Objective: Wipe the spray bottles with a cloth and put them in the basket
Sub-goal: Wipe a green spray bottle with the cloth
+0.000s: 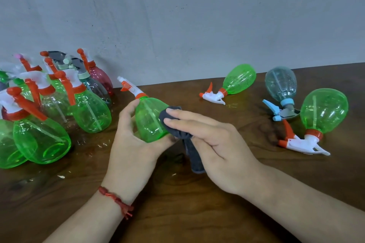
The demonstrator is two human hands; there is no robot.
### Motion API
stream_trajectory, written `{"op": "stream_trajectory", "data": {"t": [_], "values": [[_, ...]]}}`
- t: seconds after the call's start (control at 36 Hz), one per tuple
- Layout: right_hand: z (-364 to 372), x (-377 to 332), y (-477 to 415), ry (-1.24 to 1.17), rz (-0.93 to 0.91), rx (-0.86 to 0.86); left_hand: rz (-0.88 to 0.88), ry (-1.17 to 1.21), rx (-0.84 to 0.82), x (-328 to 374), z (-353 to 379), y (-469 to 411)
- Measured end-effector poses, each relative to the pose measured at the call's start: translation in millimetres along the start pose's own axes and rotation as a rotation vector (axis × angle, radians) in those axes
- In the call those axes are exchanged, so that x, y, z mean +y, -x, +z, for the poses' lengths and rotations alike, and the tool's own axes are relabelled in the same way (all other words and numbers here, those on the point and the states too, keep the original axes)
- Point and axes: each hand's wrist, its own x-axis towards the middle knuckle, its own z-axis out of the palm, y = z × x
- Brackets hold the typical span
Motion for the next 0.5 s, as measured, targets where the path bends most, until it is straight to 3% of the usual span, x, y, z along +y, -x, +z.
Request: {"op": "stream_trajectory", "data": {"t": [0.28,0.39,0.5], "values": [[-4.2,10.8,-4.9,-0.113,0.079,0.115,0.175,-0.224,-0.222,1.5,4.0,12.2],[-9.8,11.4,-9.6,-0.421,0.269,0.161,0.253,-0.307,-0.273,1.7,9.2,17.1],[-11.7,13.4,-13.0,-0.688,0.4,0.221,0.196,-0.161,-0.282,9.4,9.1,18.0]]}}
